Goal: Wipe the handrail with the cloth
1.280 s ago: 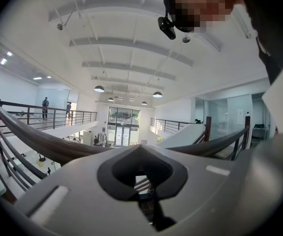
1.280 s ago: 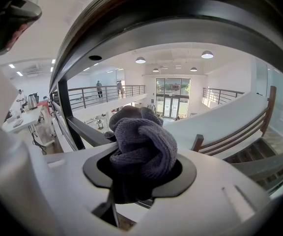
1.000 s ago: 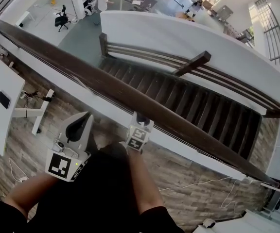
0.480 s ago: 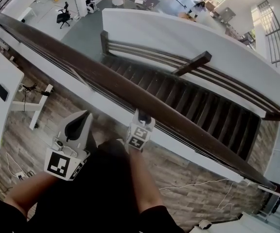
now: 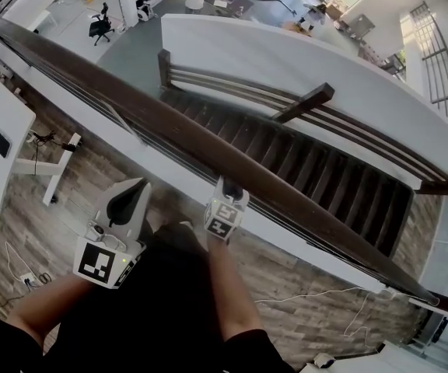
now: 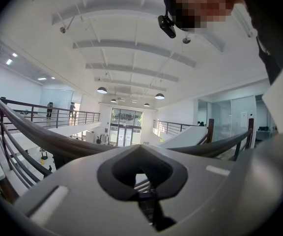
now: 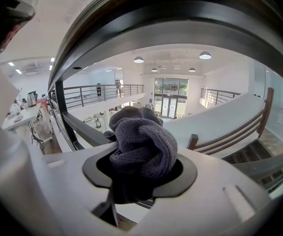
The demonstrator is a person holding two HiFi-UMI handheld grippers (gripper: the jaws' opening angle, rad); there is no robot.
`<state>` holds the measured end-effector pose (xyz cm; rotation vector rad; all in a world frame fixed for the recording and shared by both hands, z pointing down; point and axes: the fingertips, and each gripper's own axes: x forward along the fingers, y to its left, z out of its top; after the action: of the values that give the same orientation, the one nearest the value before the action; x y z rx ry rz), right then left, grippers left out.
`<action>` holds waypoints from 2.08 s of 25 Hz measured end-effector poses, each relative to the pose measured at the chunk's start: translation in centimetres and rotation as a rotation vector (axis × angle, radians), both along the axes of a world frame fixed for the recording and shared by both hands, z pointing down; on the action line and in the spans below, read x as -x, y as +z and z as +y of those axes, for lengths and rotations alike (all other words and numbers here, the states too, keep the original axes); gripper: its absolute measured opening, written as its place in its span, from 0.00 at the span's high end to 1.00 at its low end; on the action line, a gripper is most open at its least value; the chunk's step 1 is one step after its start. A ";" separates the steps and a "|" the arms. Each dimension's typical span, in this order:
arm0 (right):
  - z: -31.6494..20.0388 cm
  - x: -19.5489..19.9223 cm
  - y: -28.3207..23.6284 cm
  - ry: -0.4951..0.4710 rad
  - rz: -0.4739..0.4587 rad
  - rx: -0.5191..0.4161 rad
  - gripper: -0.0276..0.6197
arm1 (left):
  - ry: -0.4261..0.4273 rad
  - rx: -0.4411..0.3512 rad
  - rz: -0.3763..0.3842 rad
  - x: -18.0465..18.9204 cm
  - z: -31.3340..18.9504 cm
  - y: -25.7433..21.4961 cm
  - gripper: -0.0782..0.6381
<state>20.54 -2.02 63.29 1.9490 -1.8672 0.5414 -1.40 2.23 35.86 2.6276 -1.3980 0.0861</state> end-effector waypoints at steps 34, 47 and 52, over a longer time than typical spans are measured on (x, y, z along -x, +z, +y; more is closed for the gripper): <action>3.8 -5.4 -0.2 0.003 0.021 0.027 0.68 | 0.018 0.054 0.000 -4.5 3.5 0.7 0.89; 5.0 -8.4 -0.5 0.036 0.034 0.034 0.68 | 0.053 0.054 -0.002 -5.7 3.9 0.8 0.89; 5.6 -9.5 -0.6 0.045 0.039 0.027 0.67 | 0.075 0.053 -0.002 -6.0 4.3 0.8 0.89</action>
<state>30.06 3.57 62.69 1.9747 -1.7874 0.5352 4.61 6.50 36.67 2.6366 -1.2797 0.1333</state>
